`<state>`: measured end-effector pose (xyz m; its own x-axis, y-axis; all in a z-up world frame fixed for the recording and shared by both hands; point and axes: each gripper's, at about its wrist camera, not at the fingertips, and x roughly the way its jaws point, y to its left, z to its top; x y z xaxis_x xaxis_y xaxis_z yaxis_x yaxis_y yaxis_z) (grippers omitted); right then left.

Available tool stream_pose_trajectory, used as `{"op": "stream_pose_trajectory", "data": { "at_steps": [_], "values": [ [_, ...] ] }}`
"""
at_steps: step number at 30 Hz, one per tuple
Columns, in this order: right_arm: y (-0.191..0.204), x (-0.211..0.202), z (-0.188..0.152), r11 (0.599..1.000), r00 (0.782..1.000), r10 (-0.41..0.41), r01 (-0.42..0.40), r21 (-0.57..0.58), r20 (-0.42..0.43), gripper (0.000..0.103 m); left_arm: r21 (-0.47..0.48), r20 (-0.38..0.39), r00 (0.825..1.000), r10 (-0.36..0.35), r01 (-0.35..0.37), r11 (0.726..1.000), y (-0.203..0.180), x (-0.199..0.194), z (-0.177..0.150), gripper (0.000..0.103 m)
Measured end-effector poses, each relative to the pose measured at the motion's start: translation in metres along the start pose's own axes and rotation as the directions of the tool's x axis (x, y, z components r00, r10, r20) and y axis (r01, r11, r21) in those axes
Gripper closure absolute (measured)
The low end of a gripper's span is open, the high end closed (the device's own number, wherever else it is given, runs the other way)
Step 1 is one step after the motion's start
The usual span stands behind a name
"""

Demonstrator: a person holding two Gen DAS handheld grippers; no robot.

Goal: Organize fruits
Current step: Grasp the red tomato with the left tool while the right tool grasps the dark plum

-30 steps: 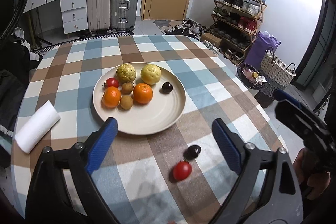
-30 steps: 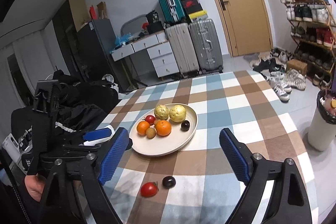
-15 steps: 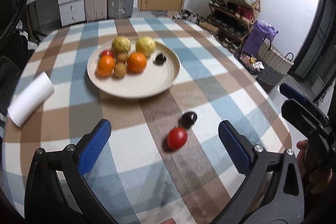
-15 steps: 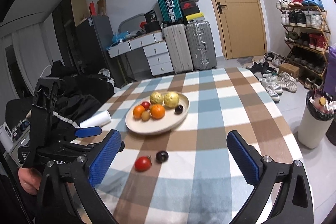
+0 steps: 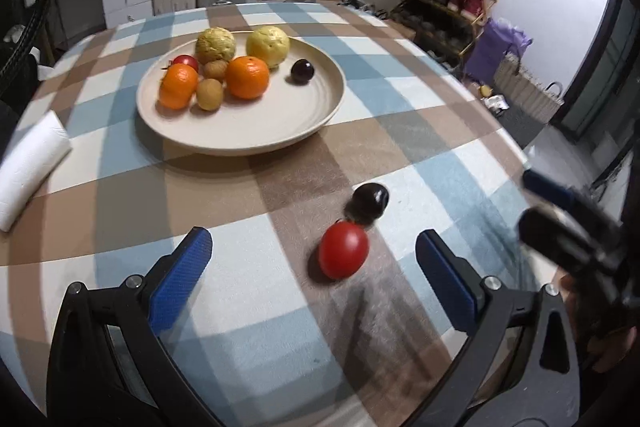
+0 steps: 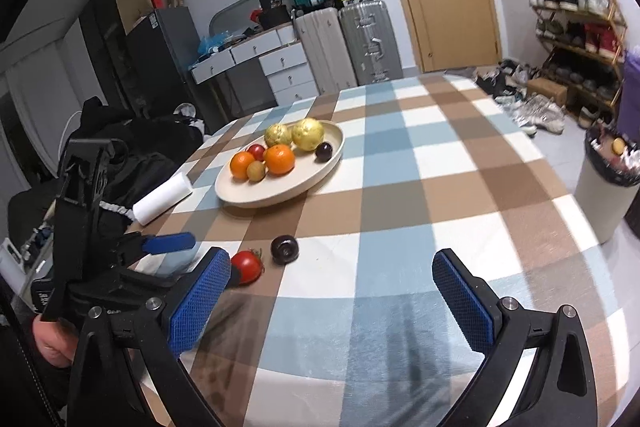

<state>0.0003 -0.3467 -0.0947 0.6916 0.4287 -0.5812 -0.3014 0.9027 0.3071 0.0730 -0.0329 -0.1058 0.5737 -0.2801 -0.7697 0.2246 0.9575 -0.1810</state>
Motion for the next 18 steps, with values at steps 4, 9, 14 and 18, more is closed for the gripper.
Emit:
{"op": "stream_pose_trajectory", "data": {
  "at_steps": [4, 9, 14, 18],
  "values": [
    [-0.002, 0.012, -0.004, 1.0, 1.0, -0.002, 0.002, 0.012, -0.028, 0.0, -0.002, -0.022, 0.999, -0.045, 0.045, 0.999, 0.001, 0.007, 0.002, 0.017],
    [-0.005, 0.02, -0.004, 1.0, 0.999, 0.003, -0.002, 0.02, -0.047, 0.0, -0.005, -0.069, 0.99, -0.126, 0.126, 0.992, 0.0, 0.015, 0.003, 0.049],
    [-0.007, 0.024, -0.003, 0.999, 0.998, 0.021, -0.018, 0.036, -0.062, 0.0, -0.045, -0.087, 0.978, -0.188, 0.185, 0.982, 0.006, 0.023, 0.001, 0.078],
    [-0.004, 0.025, -0.003, 1.0, 0.997, 0.022, -0.021, 0.02, -0.069, 0.0, -0.075, -0.081, 0.972, -0.221, 0.216, 0.974, 0.013, 0.021, 0.001, 0.078]
  ]
}}
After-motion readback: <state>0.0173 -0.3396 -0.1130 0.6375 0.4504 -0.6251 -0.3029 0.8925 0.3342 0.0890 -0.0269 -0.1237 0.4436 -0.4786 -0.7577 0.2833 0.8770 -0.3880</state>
